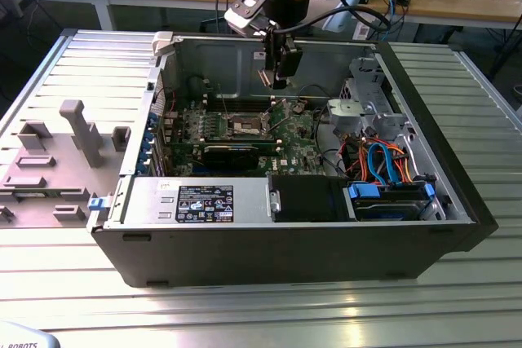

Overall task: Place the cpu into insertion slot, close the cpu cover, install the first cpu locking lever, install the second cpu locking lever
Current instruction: 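Place the cpu into insertion slot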

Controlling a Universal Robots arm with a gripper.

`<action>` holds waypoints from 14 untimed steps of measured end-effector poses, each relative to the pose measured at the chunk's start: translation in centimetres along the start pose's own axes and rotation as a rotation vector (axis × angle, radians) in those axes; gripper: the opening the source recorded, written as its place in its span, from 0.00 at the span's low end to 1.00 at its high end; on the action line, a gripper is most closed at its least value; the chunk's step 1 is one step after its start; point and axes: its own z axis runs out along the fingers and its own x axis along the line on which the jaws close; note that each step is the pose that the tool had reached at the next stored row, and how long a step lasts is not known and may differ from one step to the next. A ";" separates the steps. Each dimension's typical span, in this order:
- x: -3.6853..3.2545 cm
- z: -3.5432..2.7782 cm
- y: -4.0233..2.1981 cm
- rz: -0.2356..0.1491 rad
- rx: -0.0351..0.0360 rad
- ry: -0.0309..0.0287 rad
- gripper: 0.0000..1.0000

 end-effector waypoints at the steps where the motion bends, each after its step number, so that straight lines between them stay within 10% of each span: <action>1: 0.00 0.00 0.00 0.001 0.0000 0.0000 0.54; 14: 0.00 0.02 0.00 0.012 -0.0003 -0.0002 0.54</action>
